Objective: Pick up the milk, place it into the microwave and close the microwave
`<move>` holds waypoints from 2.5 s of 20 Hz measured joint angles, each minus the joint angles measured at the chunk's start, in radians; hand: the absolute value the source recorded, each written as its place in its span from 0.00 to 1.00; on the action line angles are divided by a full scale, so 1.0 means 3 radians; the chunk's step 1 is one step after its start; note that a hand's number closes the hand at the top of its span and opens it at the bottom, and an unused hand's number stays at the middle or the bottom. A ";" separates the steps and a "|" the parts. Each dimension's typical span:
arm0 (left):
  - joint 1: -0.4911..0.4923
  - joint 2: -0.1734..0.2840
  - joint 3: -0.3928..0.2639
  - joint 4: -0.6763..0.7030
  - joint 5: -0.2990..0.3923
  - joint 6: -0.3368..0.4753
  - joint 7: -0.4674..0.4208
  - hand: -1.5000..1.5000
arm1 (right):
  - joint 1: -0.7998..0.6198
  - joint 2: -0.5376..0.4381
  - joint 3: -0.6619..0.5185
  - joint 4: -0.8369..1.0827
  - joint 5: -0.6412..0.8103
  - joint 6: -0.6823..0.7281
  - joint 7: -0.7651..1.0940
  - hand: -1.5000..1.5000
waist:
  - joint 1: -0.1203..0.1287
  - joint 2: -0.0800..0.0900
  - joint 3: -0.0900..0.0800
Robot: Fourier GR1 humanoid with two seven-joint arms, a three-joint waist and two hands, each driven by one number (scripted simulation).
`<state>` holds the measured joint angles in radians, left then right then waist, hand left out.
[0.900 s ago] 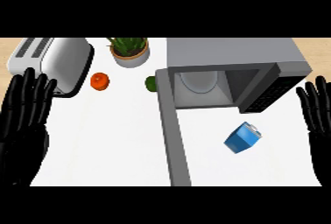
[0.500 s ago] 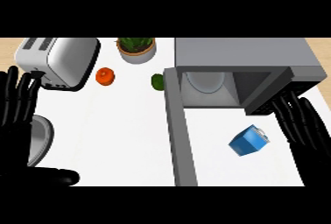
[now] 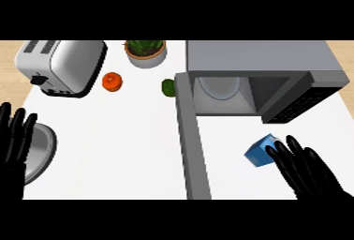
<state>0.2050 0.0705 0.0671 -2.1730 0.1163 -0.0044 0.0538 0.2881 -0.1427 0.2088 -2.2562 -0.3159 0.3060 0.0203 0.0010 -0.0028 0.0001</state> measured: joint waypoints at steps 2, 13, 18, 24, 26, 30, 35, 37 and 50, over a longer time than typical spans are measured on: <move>0.0198 -0.0059 -0.0081 -0.0081 -0.0045 -0.0023 -0.0095 0.00 | 0.0111 0.0011 -0.0018 -0.0054 0.0056 0.0012 -0.0069 0.00 | -0.0001 0.0000 0.0000; 0.0845 -0.0178 -0.0239 -0.0355 -0.0076 -0.0191 -0.0349 0.00 | 0.0087 0.0220 -0.0187 0.0270 0.0726 -0.0267 -0.0484 0.00 | 0.0012 0.0003 -0.0001; 0.1032 -0.0185 -0.0214 -0.0401 -0.0010 -0.0273 -0.0460 0.00 | 0.0052 0.0266 -0.0296 0.0540 0.0918 -0.0358 -0.0714 0.00 | 0.0012 0.0004 -0.0001; 0.1231 -0.0216 -0.0278 -0.0418 -0.0081 -0.0337 -0.0622 0.00 | -0.0090 0.0277 -0.0472 0.0985 0.1003 -0.0391 -0.0976 0.00 | 0.0015 0.0005 0.0000; 0.1283 -0.0222 -0.0301 -0.0432 -0.0092 -0.0346 -0.0667 0.00 | -0.0184 0.0258 -0.0560 0.1152 0.1001 -0.0396 -0.1013 0.00 | 0.0017 0.0006 0.0000; 0.1404 -0.0228 -0.0389 -0.0419 -0.0126 -0.0336 -0.0793 0.00 | -0.0250 0.0273 -0.0626 0.1481 0.1141 -0.0464 -0.1247 0.00 | 0.0019 0.0005 0.0000; 0.1508 -0.0189 -0.0324 -0.0479 -0.0045 -0.0388 -0.0820 0.00 | -0.0356 0.0124 -0.0898 0.1857 0.1116 -0.0410 -0.1495 0.00 | 0.0018 0.0006 0.0000; 0.1475 -0.0189 -0.0307 -0.0453 -0.0046 -0.0408 -0.0819 0.00 | -0.0431 0.0041 -0.1022 0.2046 0.1085 -0.0362 -0.1601 0.00 | 0.0017 0.0007 0.0000; 0.1614 -0.0205 -0.0338 -0.0404 -0.0061 -0.0447 -0.0992 0.00 | -0.0815 -0.0178 -0.1184 0.3187 0.1272 -0.0179 -0.2130 0.00 | 0.0024 0.0007 0.0001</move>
<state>0.6891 0.0089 -0.0343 -2.2942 0.0979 -0.1384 -0.2439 0.0436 -0.1962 -0.1464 -1.3003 0.0657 0.2522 -0.6186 0.0083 -0.0007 0.0003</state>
